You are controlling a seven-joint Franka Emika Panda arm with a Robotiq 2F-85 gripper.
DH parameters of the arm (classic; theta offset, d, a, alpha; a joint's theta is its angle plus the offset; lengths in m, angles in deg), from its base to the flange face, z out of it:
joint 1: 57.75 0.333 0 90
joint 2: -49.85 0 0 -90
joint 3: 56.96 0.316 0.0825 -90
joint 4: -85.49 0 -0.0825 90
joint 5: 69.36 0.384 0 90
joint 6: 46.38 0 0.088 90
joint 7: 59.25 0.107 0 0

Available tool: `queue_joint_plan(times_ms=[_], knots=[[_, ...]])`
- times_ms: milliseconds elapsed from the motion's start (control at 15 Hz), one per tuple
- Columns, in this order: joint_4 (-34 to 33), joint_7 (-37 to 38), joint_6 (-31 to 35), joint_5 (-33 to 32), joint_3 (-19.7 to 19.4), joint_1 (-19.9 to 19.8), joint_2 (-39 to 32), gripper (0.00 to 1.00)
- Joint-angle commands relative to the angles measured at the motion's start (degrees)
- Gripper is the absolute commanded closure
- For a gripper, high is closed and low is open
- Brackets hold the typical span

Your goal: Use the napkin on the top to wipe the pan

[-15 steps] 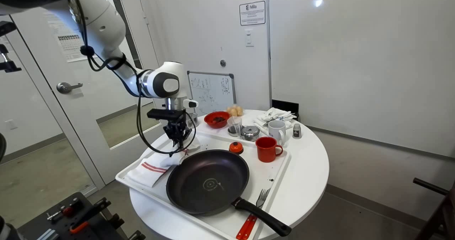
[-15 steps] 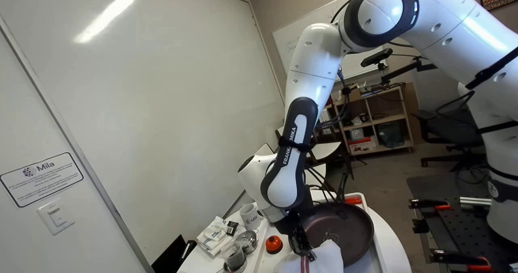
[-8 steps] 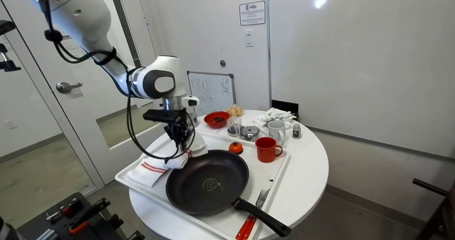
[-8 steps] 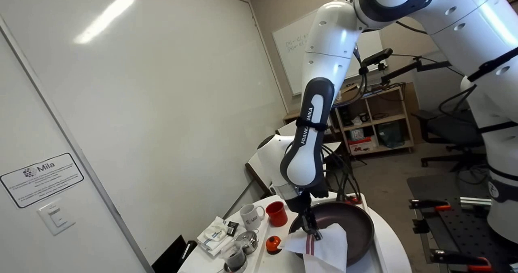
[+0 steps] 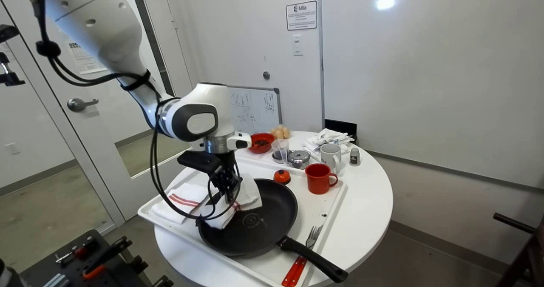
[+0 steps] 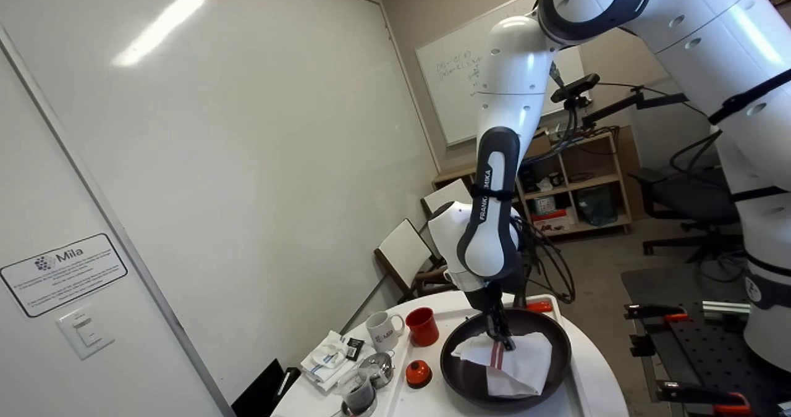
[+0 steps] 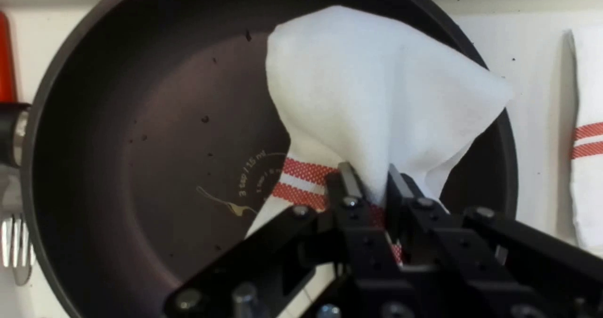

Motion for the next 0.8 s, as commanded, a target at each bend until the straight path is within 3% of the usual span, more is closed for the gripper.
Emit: queue_joint_plan(times_ms=[0, 400, 733], knots=[[-2.8, -3.3, 1.8, 3.9, 1.9, -2.4, -5.8, 0.96], [-12.3, -3.8, 1.0, 7.0, 5.7, -3.2, -17.1, 0.96], [-18.3, -2.8, -0.1, 5.9, 6.5, -2.0, -21.5, 0.96]])
